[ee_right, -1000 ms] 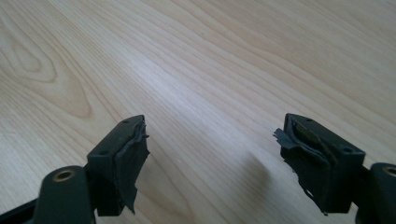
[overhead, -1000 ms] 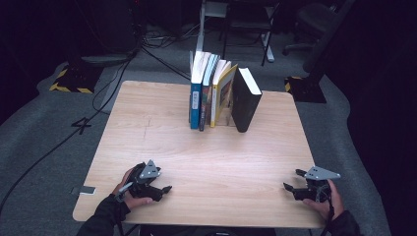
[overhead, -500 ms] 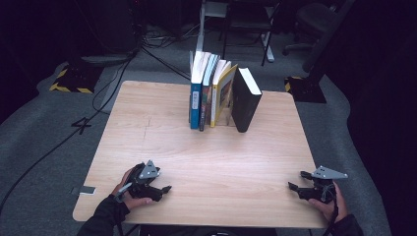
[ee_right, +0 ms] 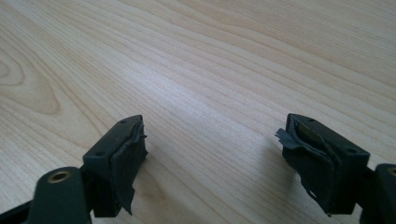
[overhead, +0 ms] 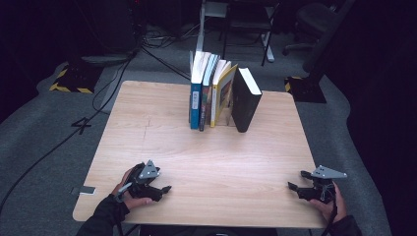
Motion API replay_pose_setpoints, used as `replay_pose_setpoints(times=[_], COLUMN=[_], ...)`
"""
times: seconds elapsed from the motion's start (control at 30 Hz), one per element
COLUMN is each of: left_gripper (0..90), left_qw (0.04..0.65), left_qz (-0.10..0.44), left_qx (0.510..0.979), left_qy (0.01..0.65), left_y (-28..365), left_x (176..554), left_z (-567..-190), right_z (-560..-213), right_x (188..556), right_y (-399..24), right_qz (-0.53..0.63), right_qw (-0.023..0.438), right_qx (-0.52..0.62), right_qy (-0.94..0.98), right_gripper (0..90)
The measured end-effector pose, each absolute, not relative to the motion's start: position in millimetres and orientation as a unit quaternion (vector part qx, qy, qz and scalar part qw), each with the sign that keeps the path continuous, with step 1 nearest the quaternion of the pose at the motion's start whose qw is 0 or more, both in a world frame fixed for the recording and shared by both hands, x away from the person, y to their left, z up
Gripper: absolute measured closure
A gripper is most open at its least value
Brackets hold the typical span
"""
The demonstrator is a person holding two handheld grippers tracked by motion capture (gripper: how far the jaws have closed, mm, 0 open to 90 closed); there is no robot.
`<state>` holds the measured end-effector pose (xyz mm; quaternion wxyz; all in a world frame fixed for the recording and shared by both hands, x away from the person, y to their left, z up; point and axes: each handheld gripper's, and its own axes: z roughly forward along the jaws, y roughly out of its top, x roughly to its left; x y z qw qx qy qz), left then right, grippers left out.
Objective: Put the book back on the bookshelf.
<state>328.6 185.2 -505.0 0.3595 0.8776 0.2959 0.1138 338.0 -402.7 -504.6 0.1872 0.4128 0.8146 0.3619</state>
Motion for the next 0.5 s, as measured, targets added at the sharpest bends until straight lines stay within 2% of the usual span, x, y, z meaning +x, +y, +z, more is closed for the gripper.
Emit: replay_pose_setpoints(times=[0.5], left_gripper=[19.0], left_qw=[0.36], left_qz=[0.112], left_qx=[0.878], left_qy=[0.295], left_y=[185.2], left_x=[329.1], left_z=[-505.0], right_z=[-504.7], right_x=[338.9], right_y=[-402.3], right_qz=[0.361], right_qw=[0.188], right_qx=[0.414], right_qy=[0.814], right_gripper=[20.6])
